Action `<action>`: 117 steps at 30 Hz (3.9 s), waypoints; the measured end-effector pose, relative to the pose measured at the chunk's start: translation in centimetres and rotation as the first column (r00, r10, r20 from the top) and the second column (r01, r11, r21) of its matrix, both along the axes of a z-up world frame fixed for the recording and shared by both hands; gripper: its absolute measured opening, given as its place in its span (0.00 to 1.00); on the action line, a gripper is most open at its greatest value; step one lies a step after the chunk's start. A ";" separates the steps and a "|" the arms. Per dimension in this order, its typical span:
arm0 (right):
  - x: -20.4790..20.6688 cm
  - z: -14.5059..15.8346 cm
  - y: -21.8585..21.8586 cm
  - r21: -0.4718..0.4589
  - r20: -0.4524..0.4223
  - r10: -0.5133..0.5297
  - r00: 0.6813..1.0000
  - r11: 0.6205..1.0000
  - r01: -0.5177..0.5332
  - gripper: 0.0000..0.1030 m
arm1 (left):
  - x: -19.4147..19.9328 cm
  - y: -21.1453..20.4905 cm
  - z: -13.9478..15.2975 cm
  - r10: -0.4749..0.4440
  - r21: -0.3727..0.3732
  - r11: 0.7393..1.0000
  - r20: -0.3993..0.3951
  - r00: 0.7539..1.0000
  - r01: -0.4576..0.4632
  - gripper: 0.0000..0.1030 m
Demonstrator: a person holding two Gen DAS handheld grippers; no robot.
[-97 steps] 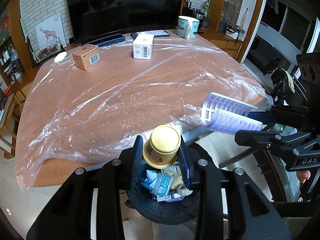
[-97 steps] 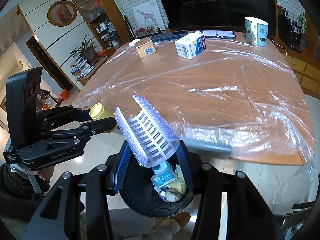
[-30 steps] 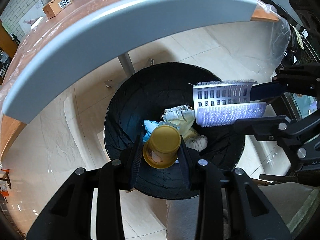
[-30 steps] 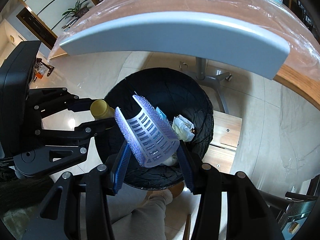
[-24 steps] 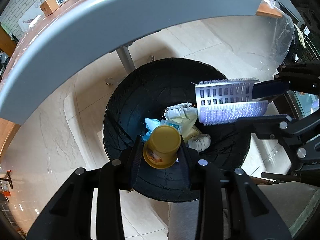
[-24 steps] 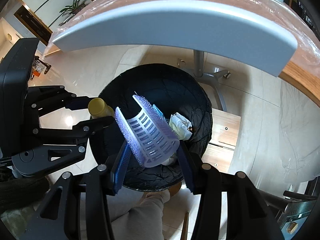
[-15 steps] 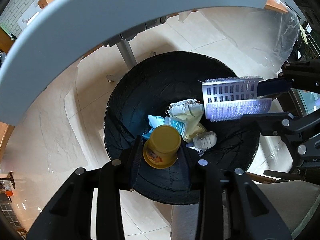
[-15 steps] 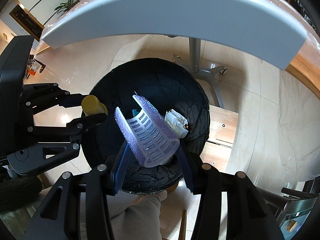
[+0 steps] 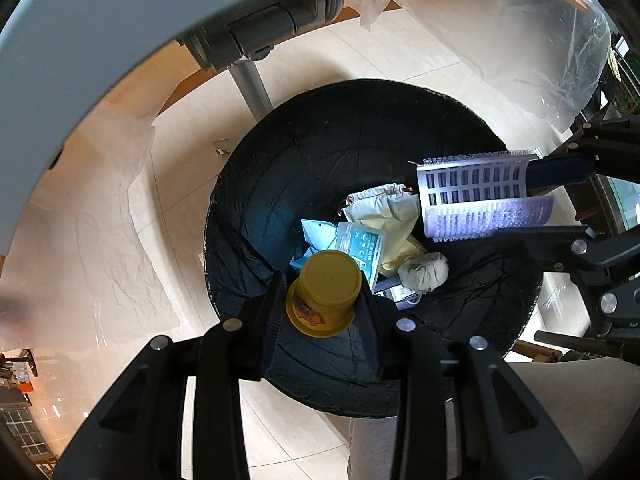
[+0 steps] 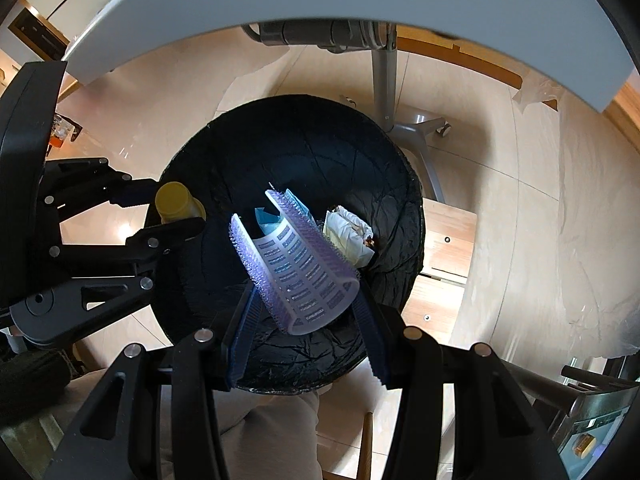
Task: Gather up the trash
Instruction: 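Lower into the bin and open the left tool on the cup while the right tool releases the roller, then grasp the brown cardboard box with the left tool while the right tool grasps the white barcode box, then carry the brown box in the left tool while the right tool carries the white box to the bin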
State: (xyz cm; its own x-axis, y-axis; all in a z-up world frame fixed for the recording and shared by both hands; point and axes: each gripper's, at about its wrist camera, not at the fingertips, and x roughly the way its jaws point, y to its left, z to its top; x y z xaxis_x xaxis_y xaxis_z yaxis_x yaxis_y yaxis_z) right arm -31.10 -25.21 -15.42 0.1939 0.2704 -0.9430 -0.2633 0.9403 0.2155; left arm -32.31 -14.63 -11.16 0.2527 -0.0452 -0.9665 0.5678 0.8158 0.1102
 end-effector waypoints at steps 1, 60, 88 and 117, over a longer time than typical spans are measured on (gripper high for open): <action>0.0 -0.1 0.1 -0.004 0.000 0.001 1.000 1.000 -0.001 0.46 | 0.0 0.0 -0.2 0.001 0.003 1.000 -0.002 1.000 -0.001 0.35; 31.5 11.6 1.2 0.095 0.246 -0.460 0.853 0.887 0.451 0.94 | 31.1 7.2 13.1 0.047 -0.189 0.982 0.348 0.936 0.021 0.96; 25.0 14.6 -3.4 0.356 0.224 -0.414 0.883 0.878 0.321 0.45 | 25.4 6.6 16.3 0.166 -0.338 0.940 0.312 0.935 -0.054 0.57; 8.9 16.8 -4.3 0.347 0.244 -0.278 0.929 0.919 0.184 0.45 | 9.2 5.3 18.3 0.186 -0.383 0.922 0.292 0.938 -0.064 0.57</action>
State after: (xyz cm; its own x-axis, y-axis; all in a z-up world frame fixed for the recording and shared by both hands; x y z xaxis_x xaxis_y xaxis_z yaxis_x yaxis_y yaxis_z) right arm -22.18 -29.51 1.34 0.5327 0.4568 -0.7124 -0.1408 0.8779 0.4576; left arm -23.12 -9.29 7.10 0.5689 -0.3240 -0.7559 0.4432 0.8950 -0.0501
